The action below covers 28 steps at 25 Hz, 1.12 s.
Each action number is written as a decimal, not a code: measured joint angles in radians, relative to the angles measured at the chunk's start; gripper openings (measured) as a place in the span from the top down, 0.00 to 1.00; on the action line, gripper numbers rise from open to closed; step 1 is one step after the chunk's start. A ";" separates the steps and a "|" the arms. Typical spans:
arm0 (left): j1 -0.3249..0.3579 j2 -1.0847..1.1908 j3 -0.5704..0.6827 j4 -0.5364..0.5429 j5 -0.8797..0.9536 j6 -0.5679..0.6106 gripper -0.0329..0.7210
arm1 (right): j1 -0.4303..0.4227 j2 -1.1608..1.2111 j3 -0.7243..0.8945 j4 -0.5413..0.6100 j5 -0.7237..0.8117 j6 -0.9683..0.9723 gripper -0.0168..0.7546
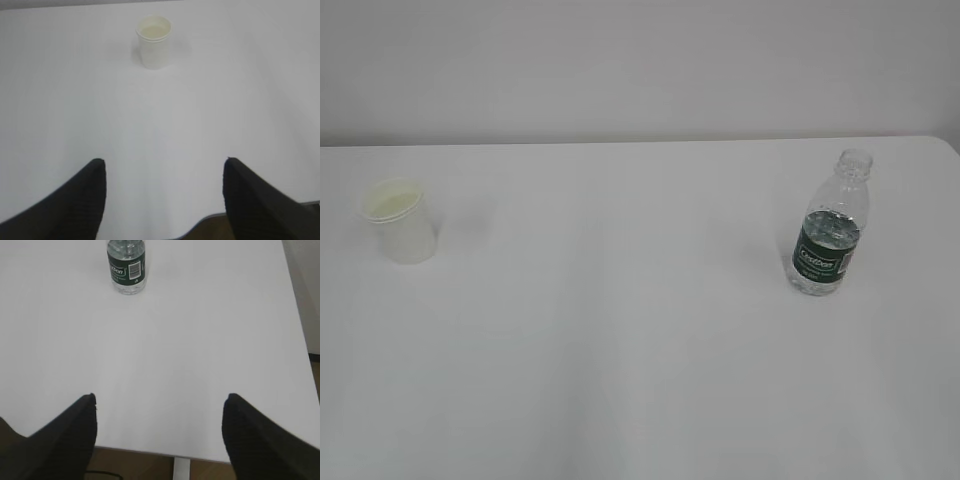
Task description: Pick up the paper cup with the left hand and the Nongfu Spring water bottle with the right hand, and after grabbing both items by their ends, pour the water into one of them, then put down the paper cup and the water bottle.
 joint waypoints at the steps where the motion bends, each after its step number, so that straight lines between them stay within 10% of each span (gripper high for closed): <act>1: 0.000 0.000 0.000 -0.009 0.000 0.000 0.26 | 0.000 0.000 0.005 0.002 0.009 0.000 0.21; 28: 0.000 -0.038 0.009 -0.036 -0.001 0.000 0.33 | 0.000 -0.188 0.019 0.009 0.036 -0.002 0.21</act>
